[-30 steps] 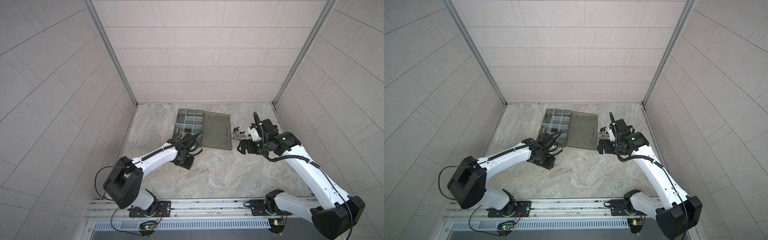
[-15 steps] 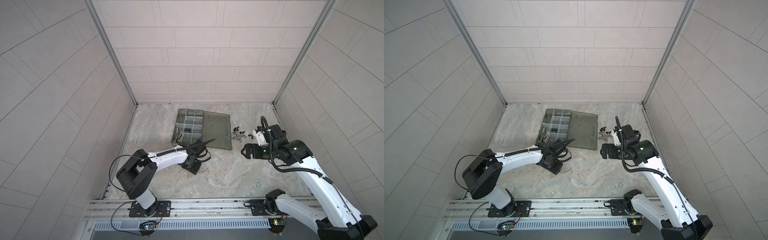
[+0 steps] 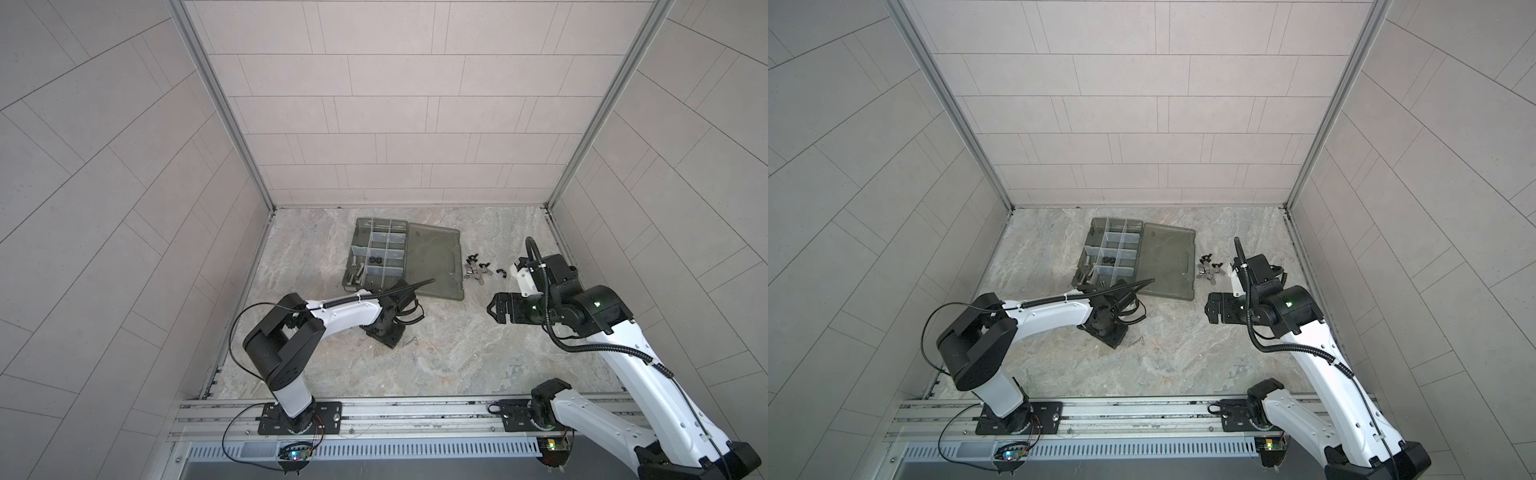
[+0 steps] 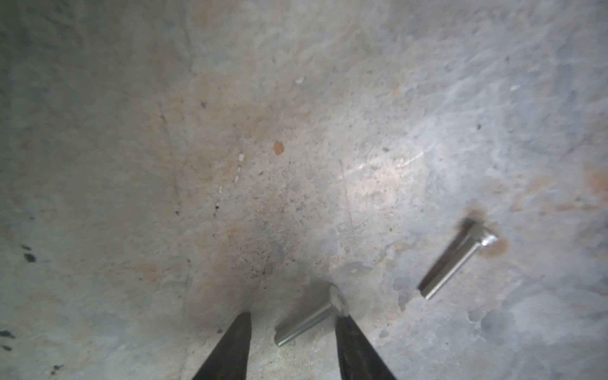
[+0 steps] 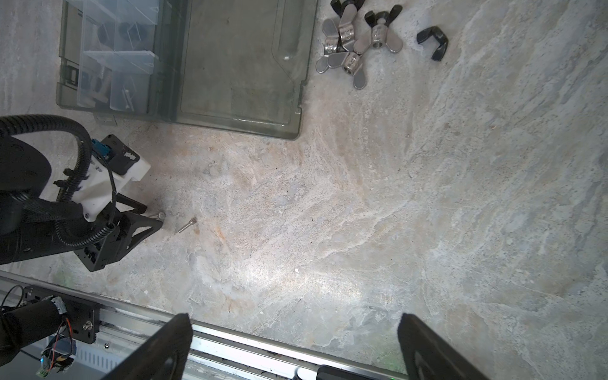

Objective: Sort the screws and nuts into containers
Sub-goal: 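Close the left gripper on the screw head and lift it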

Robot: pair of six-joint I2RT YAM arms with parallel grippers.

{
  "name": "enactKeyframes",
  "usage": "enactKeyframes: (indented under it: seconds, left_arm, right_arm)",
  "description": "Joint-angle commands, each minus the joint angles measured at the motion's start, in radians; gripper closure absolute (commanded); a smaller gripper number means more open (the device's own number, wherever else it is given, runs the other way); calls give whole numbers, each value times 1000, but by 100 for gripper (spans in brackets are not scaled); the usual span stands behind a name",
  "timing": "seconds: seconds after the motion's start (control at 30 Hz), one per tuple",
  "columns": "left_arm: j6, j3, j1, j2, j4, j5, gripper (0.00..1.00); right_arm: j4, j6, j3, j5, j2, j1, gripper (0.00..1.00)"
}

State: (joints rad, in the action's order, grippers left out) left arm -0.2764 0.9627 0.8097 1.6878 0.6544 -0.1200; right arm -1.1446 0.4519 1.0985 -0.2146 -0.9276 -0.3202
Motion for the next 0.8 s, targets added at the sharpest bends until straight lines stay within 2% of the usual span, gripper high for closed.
enactKeyframes:
  seconds: [0.0, 0.13, 0.3, 0.5, 0.77]
  left_arm:
    - [1, 7, 8, 17, -18, 10, 58]
    - [4, 17, 8, 41, -18, 6, 76]
    - [6, 22, 9, 68, -25, -7, 91]
    - [18, 47, 9, 87, -7, -12, 94]
    - [74, 166, 8, 58, 131, 49, 94]
  right_arm:
    - [-29, -10, 4, 24, 8, 0, 1]
    - [-29, -19, 10, 24, -9, 1, 1]
    - [-27, -22, 9, 27, -18, 3, 1]
    - [-25, -22, 12, 25, -20, 3, 1]
    - [-5, -19, 28, 23, -42, 3, 1]
